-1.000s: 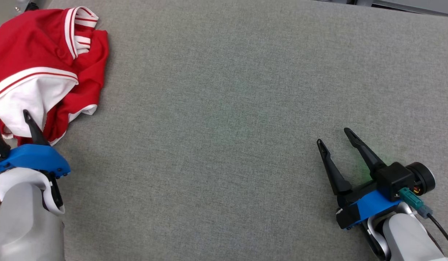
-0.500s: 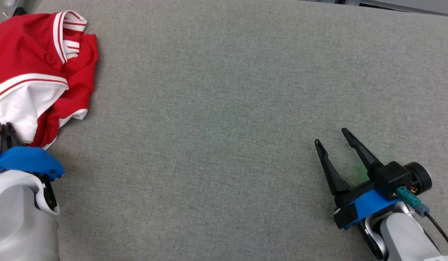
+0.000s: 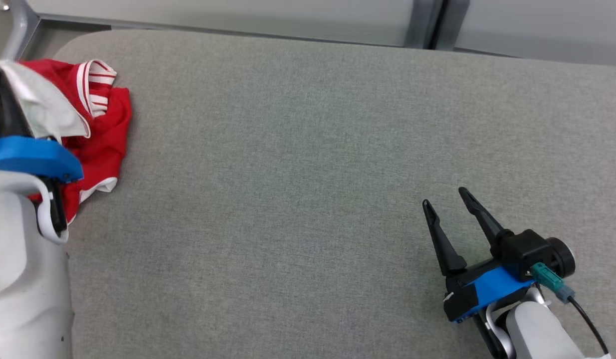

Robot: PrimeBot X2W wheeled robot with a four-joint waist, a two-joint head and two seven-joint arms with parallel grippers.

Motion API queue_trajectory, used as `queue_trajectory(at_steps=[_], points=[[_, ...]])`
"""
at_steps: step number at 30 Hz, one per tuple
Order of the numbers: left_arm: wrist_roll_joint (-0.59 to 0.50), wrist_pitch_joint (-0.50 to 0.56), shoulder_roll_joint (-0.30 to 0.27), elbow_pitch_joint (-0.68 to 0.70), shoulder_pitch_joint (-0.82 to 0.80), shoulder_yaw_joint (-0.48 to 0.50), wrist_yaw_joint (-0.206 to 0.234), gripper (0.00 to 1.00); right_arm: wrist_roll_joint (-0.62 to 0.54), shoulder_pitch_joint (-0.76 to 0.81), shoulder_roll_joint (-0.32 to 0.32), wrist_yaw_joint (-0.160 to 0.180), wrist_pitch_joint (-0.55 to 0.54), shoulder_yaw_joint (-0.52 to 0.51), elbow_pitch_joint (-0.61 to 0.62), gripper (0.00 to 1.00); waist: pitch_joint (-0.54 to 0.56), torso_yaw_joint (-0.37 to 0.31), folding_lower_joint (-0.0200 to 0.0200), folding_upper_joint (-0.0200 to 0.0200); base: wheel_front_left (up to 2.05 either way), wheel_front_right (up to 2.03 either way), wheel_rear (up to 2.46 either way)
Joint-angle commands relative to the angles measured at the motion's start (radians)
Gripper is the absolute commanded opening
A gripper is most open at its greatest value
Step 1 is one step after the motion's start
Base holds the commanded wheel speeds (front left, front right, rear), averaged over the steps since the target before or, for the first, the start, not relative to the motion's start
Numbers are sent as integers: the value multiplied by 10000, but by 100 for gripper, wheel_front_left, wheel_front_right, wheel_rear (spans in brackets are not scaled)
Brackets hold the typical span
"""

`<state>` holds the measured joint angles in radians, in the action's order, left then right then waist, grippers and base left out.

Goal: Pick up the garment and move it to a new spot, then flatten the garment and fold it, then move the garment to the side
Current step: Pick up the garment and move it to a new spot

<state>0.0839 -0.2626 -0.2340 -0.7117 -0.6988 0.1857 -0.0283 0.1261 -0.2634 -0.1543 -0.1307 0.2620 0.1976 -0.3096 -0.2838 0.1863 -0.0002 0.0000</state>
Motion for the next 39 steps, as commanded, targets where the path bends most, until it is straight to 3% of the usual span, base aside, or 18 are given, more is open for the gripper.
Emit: queue_trajectory(at_steps=[1, 9, 16, 20, 23, 34, 39], points=[[-129, -32, 97, 392, -205, -182, -135, 0, 53, 91, 123, -1, 44, -18, -53, 100, 321, -273, 2, 0, 0, 0, 0], [-246, -33, 795, 1763, -488, -1230, -682, 0, 77, 173, 588, -1, 43, -70, -193, 100, 948, -1349, 2, 0, 0, 0, 0], [111, -33, 1632, 2203, -150, -2235, -874, 0, 71, 284, 783, -1, 43, -165, -307, 100, 1205, -2731, 2, 0, 0, 0, 0], [471, -32, 1766, 2264, -62, -2691, -915, 0, 94, 234, 846, -1, 44, -148, -366, 100, 1202, -3395, 2, 0, 0, 0, 0], [1010, -33, 1835, 2166, -49, -3592, -937, 0, 125, 155, 921, -1, 41, -77, -405, 100, 1100, -4258, 2, 0, 0, 0, 0], [3178, -33, 1833, 2193, -547, -7682, -104, 0, 270, -116, 1013, -1, 43, 34, -413, 100, 554, -5922, 2, 0, 0, 0, 0], [3867, -31, 1824, 2034, -710, -8806, 445, 0, 337, -229, 1031, -1, 44, 106, -403, 100, 404, -6237, 2, 0, 0, 0, 0]])
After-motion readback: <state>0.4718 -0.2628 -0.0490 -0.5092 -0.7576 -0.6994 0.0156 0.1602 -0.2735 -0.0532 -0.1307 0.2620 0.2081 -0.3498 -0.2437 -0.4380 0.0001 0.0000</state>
